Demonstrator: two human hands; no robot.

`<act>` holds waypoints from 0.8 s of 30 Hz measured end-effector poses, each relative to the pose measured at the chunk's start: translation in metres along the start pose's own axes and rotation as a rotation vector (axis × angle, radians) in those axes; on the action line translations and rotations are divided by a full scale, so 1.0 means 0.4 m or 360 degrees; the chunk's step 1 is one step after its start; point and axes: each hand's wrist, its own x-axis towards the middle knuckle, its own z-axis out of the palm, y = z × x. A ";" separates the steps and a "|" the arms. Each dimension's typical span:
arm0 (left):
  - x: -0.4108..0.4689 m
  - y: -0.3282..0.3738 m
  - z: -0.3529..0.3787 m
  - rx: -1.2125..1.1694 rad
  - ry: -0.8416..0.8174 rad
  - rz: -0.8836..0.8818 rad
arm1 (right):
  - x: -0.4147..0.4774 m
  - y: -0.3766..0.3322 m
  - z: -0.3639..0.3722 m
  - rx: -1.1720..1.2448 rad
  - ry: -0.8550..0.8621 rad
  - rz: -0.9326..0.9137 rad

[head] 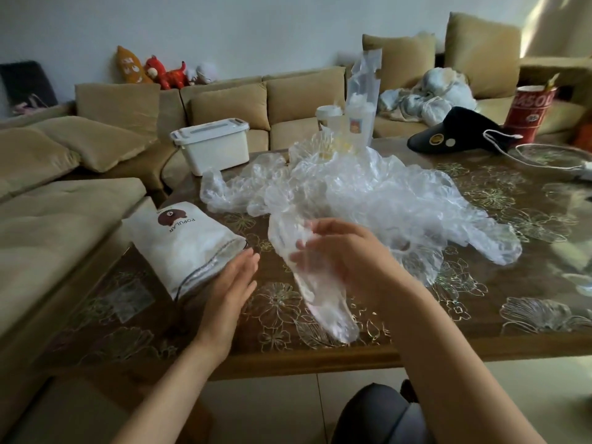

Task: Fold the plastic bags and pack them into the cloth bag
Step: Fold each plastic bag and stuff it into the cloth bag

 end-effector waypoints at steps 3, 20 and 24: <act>0.000 0.049 -0.016 -0.0471 -0.0092 -0.0318 | 0.015 -0.016 0.001 0.0407 -0.0194 0.0119; 0.024 -0.034 -0.053 0.0785 0.0764 -0.0019 | 0.086 0.130 -0.054 -0.0940 0.0700 -0.0068; 0.009 -0.040 -0.051 0.1064 0.0636 -0.0009 | 0.087 0.132 -0.060 -0.1056 0.0933 -0.0221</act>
